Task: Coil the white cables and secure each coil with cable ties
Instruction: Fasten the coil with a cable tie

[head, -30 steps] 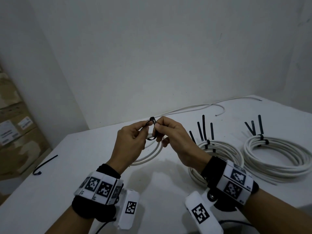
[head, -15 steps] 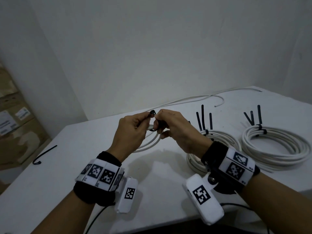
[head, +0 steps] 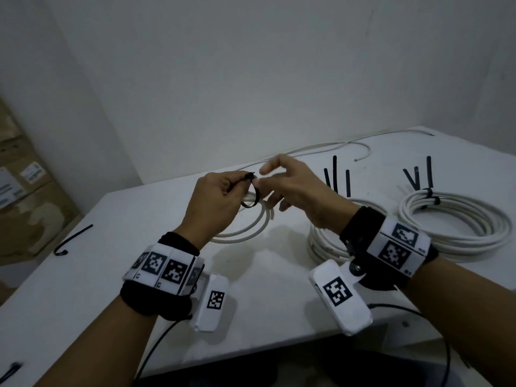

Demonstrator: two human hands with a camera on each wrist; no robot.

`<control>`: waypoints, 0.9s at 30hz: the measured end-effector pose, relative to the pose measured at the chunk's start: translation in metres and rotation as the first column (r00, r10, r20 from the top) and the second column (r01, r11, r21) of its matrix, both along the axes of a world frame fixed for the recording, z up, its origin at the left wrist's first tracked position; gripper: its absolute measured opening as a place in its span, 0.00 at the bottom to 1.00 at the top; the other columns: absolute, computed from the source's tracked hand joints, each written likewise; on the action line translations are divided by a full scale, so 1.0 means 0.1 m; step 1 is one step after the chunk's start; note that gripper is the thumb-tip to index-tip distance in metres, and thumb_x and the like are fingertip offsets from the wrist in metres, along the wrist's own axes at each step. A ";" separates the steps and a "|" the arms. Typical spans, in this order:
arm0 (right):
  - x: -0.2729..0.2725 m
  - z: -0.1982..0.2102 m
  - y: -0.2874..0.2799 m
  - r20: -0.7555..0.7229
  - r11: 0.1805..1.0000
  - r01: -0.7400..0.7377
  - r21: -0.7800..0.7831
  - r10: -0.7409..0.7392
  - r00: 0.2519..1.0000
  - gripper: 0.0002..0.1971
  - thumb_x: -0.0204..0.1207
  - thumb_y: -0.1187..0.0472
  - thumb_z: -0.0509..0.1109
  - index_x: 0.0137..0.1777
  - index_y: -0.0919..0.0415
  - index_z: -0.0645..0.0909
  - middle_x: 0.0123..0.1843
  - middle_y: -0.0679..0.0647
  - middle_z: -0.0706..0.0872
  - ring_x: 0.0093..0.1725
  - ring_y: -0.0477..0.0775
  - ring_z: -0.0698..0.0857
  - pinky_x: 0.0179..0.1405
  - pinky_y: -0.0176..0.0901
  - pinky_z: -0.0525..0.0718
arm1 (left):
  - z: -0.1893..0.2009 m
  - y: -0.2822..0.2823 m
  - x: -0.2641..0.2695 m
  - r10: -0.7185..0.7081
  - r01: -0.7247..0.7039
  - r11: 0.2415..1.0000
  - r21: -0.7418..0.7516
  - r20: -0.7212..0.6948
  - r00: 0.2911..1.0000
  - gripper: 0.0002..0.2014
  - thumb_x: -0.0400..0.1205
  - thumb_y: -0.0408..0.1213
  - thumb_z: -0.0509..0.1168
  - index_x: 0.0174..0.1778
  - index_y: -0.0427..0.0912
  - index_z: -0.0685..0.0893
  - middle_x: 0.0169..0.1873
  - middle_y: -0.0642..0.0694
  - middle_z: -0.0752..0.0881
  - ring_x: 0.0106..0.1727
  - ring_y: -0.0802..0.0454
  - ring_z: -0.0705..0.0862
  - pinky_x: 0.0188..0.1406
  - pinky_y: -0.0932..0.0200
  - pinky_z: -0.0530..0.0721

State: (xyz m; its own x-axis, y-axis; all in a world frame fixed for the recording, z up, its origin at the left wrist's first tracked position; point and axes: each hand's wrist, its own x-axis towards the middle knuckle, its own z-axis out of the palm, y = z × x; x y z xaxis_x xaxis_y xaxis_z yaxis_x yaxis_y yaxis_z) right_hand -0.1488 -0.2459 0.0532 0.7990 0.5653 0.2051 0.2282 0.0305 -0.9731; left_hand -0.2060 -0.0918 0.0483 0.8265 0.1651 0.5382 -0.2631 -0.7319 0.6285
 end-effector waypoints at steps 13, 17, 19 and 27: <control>0.03 -0.02 0.07 0.549 0.966 0.252 0.057 -0.242 0.800 0.06 0.75 0.65 0.72 0.38 0.58 0.79 0.34 0.55 0.87 0.32 0.54 0.86 0.27 0.40 0.83 | 0.11 -0.13 -0.04 -0.096 0.077 0.986 -0.150 -0.125 0.988 0.12 0.83 0.33 0.61 0.52 0.47 0.89 0.26 0.54 0.87 0.21 0.63 0.76 0.24 0.71 0.70; 0.06 0.00 0.05 0.561 0.966 0.250 0.062 -0.241 0.792 0.07 0.76 0.67 0.70 0.39 0.61 0.77 0.31 0.55 0.84 0.27 0.46 0.80 0.25 0.32 0.78 | 0.14 -0.17 -0.07 -0.176 0.144 0.960 -0.239 -0.118 0.977 0.11 0.86 0.36 0.61 0.61 0.44 0.84 0.32 0.44 0.88 0.18 0.62 0.75 0.22 0.73 0.70; 0.09 0.01 0.04 0.596 0.967 0.252 0.044 -0.228 0.770 0.07 0.77 0.66 0.69 0.38 0.60 0.76 0.30 0.50 0.81 0.28 0.43 0.77 0.27 0.29 0.74 | 0.12 -0.15 -0.06 -0.179 0.159 0.972 -0.175 -0.106 0.978 0.10 0.85 0.41 0.63 0.59 0.45 0.85 0.26 0.49 0.86 0.19 0.60 0.71 0.22 0.69 0.69; 0.20 0.36 -0.08 0.686 0.927 0.369 0.065 -0.311 0.658 0.04 0.79 0.62 0.65 0.42 0.56 0.76 0.36 0.47 0.82 0.38 0.52 0.81 0.43 0.45 0.80 | 0.12 -0.13 -0.06 -0.195 0.137 0.950 -0.282 -0.190 0.962 0.09 0.84 0.39 0.65 0.49 0.37 0.84 0.19 0.54 0.78 0.17 0.57 0.65 0.17 0.66 0.62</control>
State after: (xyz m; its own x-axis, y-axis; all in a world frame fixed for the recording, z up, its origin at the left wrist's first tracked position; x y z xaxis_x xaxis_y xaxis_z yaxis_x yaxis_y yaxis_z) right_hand -0.1286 -0.2535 0.0895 0.6001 0.3190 0.7336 0.7999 -0.2474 -0.5468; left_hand -0.2123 -0.1051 0.0602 0.9445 0.1274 0.3028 -0.2056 -0.4896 0.8474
